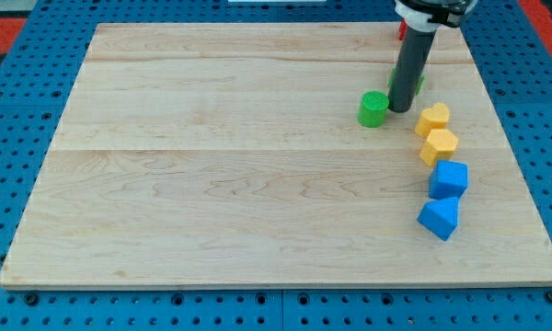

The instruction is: Place green circle to parallel left of green star

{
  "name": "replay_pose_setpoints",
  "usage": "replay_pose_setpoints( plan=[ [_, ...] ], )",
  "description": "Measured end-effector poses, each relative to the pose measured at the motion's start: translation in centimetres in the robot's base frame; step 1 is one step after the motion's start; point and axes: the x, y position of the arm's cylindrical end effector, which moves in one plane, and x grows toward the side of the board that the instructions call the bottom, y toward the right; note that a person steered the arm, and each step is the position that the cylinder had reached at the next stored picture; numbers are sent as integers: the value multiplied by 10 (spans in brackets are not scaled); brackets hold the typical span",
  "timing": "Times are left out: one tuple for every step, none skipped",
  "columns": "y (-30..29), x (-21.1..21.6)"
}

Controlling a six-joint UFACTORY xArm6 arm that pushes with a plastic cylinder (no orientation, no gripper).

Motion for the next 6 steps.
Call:
replay_pose_setpoints(
  plan=[
    [24,23],
    [-36,10],
    [-83,-6],
    [-96,-11],
    [-114,-23],
    [-110,-33]
  ],
)
